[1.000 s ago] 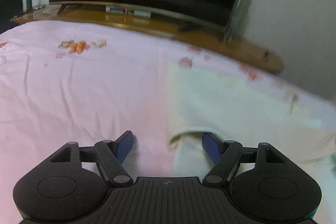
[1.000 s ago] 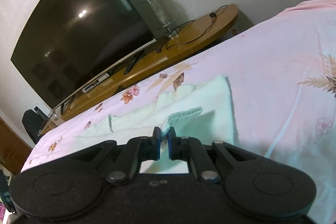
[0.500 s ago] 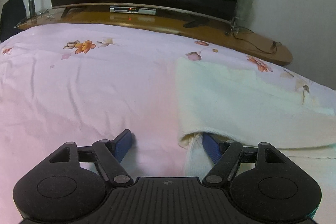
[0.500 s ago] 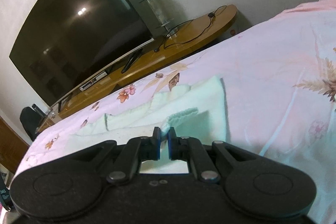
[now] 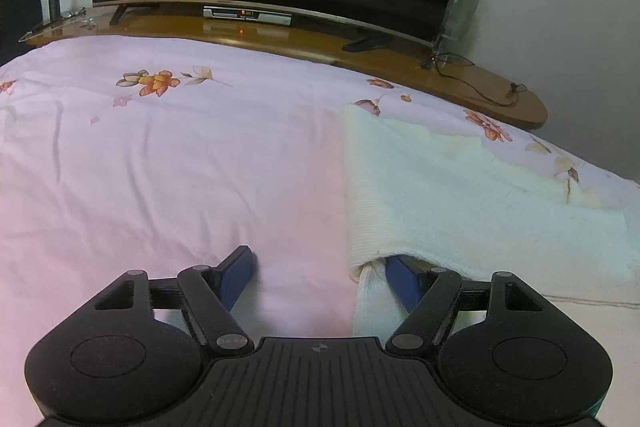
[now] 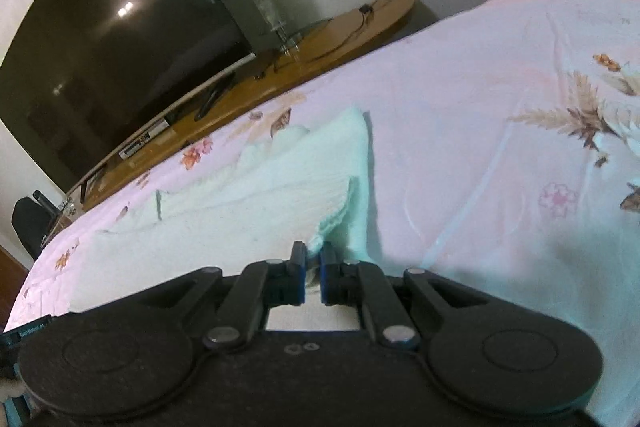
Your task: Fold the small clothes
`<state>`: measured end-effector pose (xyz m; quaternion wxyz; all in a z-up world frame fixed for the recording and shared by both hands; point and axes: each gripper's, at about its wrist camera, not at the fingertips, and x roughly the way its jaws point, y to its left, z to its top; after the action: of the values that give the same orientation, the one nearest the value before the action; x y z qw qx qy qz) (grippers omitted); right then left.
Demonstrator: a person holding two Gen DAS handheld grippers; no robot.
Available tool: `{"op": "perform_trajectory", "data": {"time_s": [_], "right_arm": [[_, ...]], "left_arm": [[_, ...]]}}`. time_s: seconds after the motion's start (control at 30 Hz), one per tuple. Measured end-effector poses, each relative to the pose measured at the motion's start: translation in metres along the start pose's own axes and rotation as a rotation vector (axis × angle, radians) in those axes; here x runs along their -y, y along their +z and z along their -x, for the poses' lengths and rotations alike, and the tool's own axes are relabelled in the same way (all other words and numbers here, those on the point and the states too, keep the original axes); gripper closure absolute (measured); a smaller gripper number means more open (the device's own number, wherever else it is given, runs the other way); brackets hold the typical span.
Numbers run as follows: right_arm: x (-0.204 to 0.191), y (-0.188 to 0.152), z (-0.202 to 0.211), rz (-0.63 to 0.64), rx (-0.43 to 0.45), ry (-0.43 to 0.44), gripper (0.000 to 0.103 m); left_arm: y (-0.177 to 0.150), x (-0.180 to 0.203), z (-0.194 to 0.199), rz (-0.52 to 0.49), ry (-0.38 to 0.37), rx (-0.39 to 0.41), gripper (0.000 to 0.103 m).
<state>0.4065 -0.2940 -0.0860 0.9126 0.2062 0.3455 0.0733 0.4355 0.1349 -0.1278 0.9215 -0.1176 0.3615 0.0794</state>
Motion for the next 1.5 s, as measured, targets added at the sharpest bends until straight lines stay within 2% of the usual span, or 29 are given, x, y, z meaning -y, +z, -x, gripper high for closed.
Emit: {"op": "perform_trajectory", "data": {"time_s": [0.1, 0.4, 0.47, 0.5, 0.53, 0.6, 0.67, 0.7, 0.77, 0.8, 0.83, 0.87, 0.93, 1.0, 1.17, 1.2, 1.27, 1.3, 1.37, 1.43, 1.5], "right_arm": [[0.000, 0.000, -0.004, 0.019, -0.018, -0.035, 0.095], [0.003, -0.002, -0.008, 0.015, -0.032, -0.022, 0.096], [0.005, 0.001, 0.001, 0.002, -0.001, -0.023, 0.091], [0.004, 0.002, 0.009, 0.008, 0.038, -0.036, 0.085], [0.002, 0.003, 0.015, 0.023, 0.063, -0.041, 0.086], [-0.003, 0.007, 0.015, 0.053, 0.074, -0.017, 0.091], [-0.014, 0.009, 0.009, 0.091, 0.074, -0.004, 0.092], [-0.021, 0.010, 0.002, 0.113, 0.066, 0.000, 0.092], [-0.031, 0.009, -0.010, 0.151, 0.051, -0.006, 0.092], [-0.032, 0.008, -0.018, 0.174, 0.028, -0.038, 0.092], [-0.030, 0.007, -0.029, 0.190, -0.023, -0.087, 0.096], [-0.026, 0.007, -0.033, 0.204, -0.043, -0.085, 0.097], [-0.026, 0.013, -0.029, 0.226, -0.056, -0.078, 0.097], [-0.030, 0.019, -0.024, 0.250, -0.010, -0.065, 0.088], [-0.045, 0.025, -0.043, 0.279, 0.035, -0.008, 0.088], [-0.048, 0.023, -0.048, 0.290, 0.028, -0.006, 0.088], [-0.051, 0.015, -0.059, 0.324, -0.006, -0.013, 0.089], [-0.050, 0.011, -0.061, 0.348, 0.004, -0.028, 0.091], [-0.048, 0.011, -0.059, 0.349, 0.012, -0.026, 0.092], [-0.046, 0.015, -0.051, 0.329, 0.021, -0.031, 0.091], [-0.043, 0.019, -0.044, 0.307, 0.059, -0.029, 0.087]], "left_arm": [[0.000, 0.000, -0.001, -0.010, 0.002, -0.001, 0.030], [-0.003, -0.010, 0.017, -0.055, 0.012, -0.040, 0.030], [-0.004, -0.018, 0.033, -0.052, 0.029, 0.014, 0.030], [-0.001, -0.020, 0.039, -0.030, -0.013, 0.045, 0.030], [0.004, -0.019, 0.041, -0.007, -0.061, 0.066, 0.030], [0.013, -0.004, 0.035, -0.001, -0.138, 0.089, 0.030], [0.018, 0.013, 0.020, -0.022, -0.176, 0.083, 0.030], [0.017, 0.020, 0.009, -0.031, -0.179, 0.063, 0.030], [0.007, 0.026, -0.017, -0.045, -0.161, -0.033, 0.030], [0.002, 0.029, -0.015, -0.087, -0.158, -0.001, 0.030], [0.003, 0.031, -0.012, -0.116, -0.151, -0.011, 0.030], [0.007, 0.029, -0.008, -0.111, -0.153, -0.018, 0.030], [0.019, 0.025, 0.003, -0.084, -0.181, 0.051, 0.030], [0.035, 0.029, 0.000, -0.085, -0.185, 0.073, 0.030], [0.065, 0.041, -0.039, -0.132, -0.178, 0.082, 0.030], [0.068, 0.043, -0.051, -0.138, -0.193, 0.071, 0.030], [0.069, 0.046, -0.076, -0.168, -0.191, -0.022, 0.030], [0.067, 0.046, -0.077, -0.199, -0.192, -0.002, 0.030], [0.069, 0.050, -0.071, -0.228, -0.168, -0.009, 0.030], [0.070, 0.050, -0.053, -0.211, -0.183, 0.054, 0.030], [0.064, 0.049, -0.046, -0.186, -0.193, 0.062, 0.030]]}}
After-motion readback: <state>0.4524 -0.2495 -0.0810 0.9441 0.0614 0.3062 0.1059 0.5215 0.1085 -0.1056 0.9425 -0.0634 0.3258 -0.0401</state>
